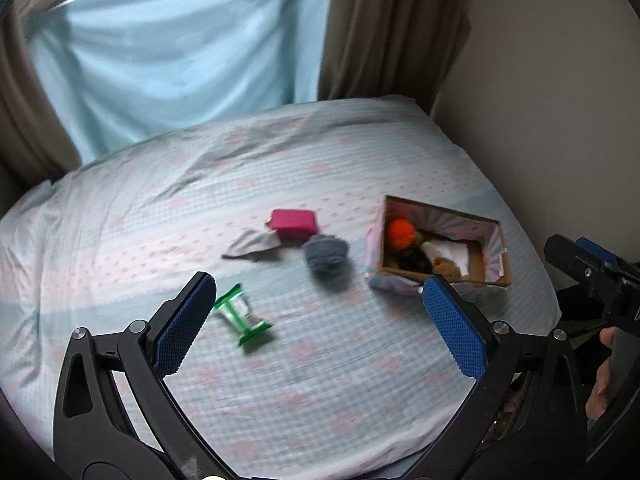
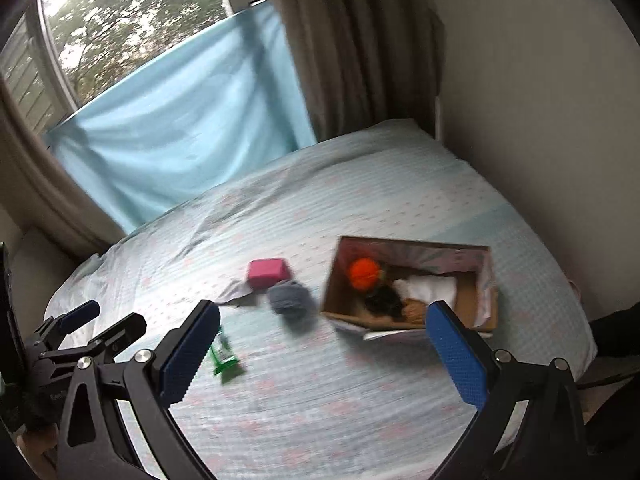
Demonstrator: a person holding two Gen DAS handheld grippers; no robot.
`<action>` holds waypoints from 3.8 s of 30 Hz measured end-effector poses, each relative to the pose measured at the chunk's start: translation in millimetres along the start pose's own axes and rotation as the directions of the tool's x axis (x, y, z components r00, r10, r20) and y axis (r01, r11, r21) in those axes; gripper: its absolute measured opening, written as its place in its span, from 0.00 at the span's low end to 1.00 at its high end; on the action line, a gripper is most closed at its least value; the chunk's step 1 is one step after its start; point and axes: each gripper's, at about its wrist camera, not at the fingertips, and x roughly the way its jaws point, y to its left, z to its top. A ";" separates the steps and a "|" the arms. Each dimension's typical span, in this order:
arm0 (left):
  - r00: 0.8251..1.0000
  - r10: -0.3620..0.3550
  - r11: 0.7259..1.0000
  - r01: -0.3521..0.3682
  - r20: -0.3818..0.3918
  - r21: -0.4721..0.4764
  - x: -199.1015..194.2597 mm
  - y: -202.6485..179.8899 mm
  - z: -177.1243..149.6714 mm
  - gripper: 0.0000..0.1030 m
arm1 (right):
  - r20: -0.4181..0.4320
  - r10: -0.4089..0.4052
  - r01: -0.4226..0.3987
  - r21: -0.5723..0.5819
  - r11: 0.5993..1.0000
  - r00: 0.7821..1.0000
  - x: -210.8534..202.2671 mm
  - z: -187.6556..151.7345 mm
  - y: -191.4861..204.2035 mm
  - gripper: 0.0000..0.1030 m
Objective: Organize soft objects
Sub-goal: 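Move the left tool toward the green wipes pack, then grasp the green wipes pack with the left tool while the right tool grasps the grey fuzzy ball, then carry the wipes pack and grey ball over the cardboard box with both tools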
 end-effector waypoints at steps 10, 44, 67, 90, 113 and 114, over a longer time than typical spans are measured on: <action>0.999 0.018 0.998 -0.020 -0.031 -0.059 1.8 94.3 -26.8 1.00 | -0.013 -0.002 0.002 -0.024 1.000 1.000 28.5 -32.9 79.8 0.99; 0.975 0.133 0.962 -0.170 -0.176 -0.212 311.8 138.6 -125.3 0.92 | 0.067 -0.157 0.169 -0.239 0.956 0.985 362.8 -90.4 98.9 0.99; 0.954 0.113 0.948 -0.187 -0.278 -0.257 344.6 152.1 -139.4 0.37 | -0.044 -0.143 0.131 -0.208 0.969 0.989 415.1 -74.2 63.8 0.54; 0.999 0.010 0.984 -0.017 -0.037 -0.176 138.2 107.6 -28.1 0.36 | 0.081 -0.035 0.044 -0.100 0.994 0.996 178.8 -19.4 100.1 0.51; 0.987 -0.161 0.981 0.162 -0.022 0.104 121.5 -129.6 53.7 0.36 | 0.054 -0.140 0.135 0.082 0.987 0.989 59.3 35.9 -94.1 0.51; 0.986 -0.163 0.979 0.167 -0.041 0.117 132.9 -146.7 54.4 0.36 | 0.038 -0.145 0.141 0.091 0.986 0.989 62.0 38.6 -108.1 0.51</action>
